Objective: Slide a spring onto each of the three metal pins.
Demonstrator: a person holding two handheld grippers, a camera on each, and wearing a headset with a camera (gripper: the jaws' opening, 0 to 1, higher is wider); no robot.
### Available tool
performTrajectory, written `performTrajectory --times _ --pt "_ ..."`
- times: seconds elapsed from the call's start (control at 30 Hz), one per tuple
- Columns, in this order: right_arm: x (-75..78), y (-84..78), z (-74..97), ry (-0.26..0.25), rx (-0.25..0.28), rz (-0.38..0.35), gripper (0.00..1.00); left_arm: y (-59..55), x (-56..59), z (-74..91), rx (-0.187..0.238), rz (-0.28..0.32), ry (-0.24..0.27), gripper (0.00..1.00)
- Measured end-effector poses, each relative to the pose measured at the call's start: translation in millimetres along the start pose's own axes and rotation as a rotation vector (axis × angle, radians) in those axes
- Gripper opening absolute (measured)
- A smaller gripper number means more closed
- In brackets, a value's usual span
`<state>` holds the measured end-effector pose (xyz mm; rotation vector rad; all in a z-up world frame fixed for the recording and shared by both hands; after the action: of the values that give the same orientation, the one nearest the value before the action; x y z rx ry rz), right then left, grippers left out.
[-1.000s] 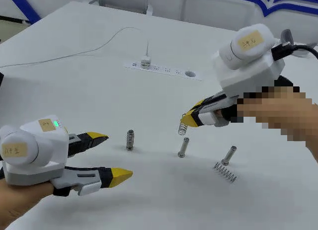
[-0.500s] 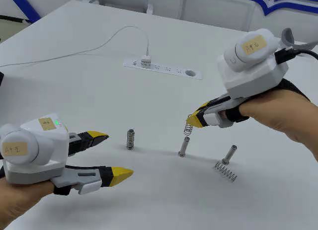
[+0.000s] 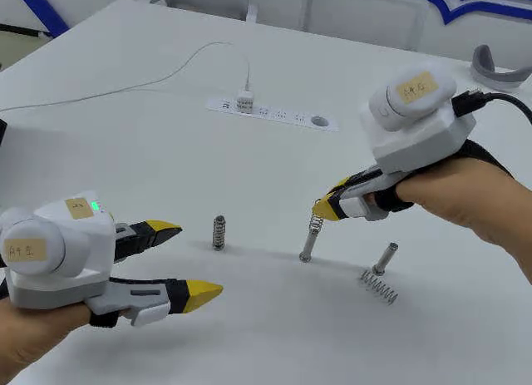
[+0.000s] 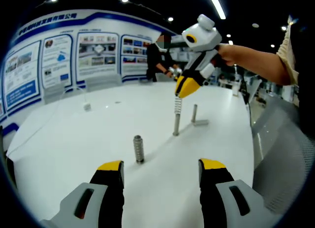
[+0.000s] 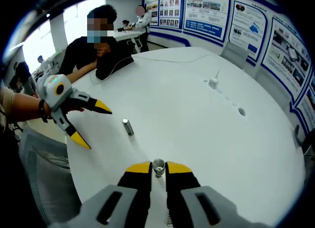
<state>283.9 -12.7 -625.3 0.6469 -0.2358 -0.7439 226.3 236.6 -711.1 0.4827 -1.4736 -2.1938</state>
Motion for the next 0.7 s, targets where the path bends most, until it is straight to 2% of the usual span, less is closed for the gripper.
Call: performTrajectory --times 0.7 --pt "2.9 -16.0 -18.5 0.01 0.001 -0.028 0.12 -0.7 0.4 -1.3 -0.006 0.0 -0.006 0.62"
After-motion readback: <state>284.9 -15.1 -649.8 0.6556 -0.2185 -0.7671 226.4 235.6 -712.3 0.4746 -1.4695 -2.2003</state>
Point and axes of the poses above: the centre of the closed fingertips' face, and the gripper's own axes: z roughly backward along the fingers, x roughly to its right, y roughly out of its top, the point moved 10 cm from there along z, roughly backward along the fingers, and after that the axes turned 5 degrees about -z, right-handed, at the moved point
